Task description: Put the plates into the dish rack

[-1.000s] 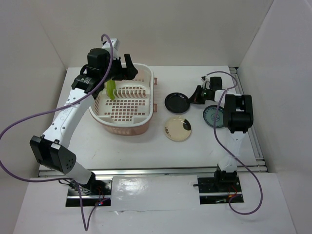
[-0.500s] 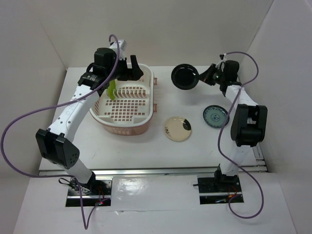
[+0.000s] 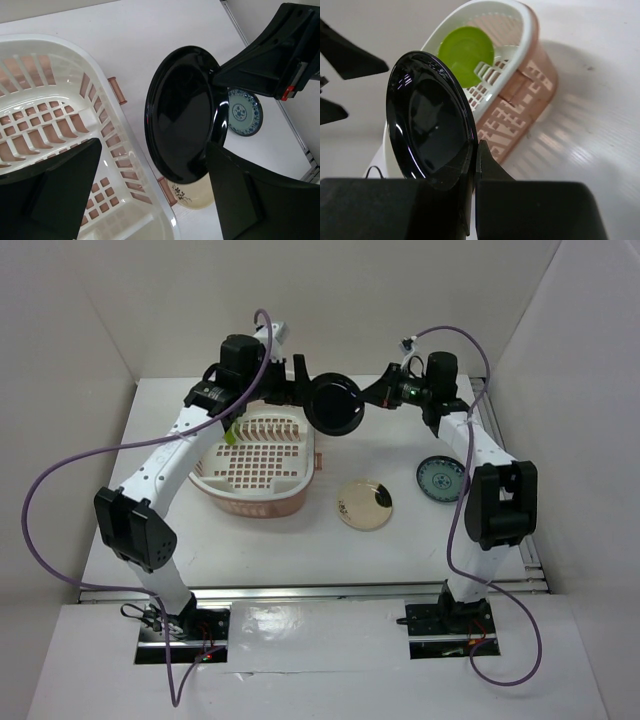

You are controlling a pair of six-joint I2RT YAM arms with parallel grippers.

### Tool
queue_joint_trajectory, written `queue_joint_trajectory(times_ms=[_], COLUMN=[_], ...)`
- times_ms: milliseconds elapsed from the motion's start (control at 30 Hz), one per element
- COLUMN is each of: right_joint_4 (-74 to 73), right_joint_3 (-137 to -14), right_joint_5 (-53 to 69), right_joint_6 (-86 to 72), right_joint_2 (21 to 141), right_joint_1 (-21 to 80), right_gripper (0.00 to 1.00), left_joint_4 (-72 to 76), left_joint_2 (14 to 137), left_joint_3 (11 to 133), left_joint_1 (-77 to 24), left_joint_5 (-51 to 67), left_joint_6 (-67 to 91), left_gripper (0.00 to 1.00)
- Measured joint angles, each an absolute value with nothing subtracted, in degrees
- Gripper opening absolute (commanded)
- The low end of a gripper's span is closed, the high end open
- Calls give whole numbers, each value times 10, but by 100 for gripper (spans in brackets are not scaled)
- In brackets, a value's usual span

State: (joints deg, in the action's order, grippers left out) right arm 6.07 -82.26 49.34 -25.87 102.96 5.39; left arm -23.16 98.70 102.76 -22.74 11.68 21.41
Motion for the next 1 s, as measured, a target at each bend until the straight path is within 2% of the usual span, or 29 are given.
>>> queue_joint_trajectory(times_ms=[100,200,233,267,400,467,567,600,633,667,833,1000], right_joint_4=[70,84,88,91,100,106,109,109,110,110,117,109], right_joint_3=[-823,-823,-823,-823,-823,-823,-823,-823,-822,-822,-822,-822], right_joint_5=[509,521,524,527,534,535,532,531,529,529,529,500], right_joint_6=[-262,-268,-270,-272,-279,-281,-284,-284,-281,-284,-290,-285], right_joint_2=[1023,1014,1011,1007,997,995,995,995,995,995,992,990], right_joint_1=[63,65,65,67,69,71,76,76,76,76,85,84], right_gripper=[0,0,0,0,0,0,0,3,64,100,100,100], left_joint_4=[-231,-230,-229,-227,-223,-221,-219,-217,-211,-207,-235,-277], left_joint_2=[988,988,988,988,988,988,988,988,988,988,997,1015], left_joint_3=[1028,1027,1027,1027,1026,1025,1023,1023,1023,1024,1032,1082], left_joint_1=[-232,-232,-233,-233,-235,-237,-239,-239,-238,-237,-240,-242], left_joint_5=[116,116,116,117,119,122,123,126,133,134,109,24], left_joint_6=[214,215,216,217,218,217,220,227,233,237,226,194], left_gripper=[93,79,72,59,38,36,17,8,0,0,0,0])
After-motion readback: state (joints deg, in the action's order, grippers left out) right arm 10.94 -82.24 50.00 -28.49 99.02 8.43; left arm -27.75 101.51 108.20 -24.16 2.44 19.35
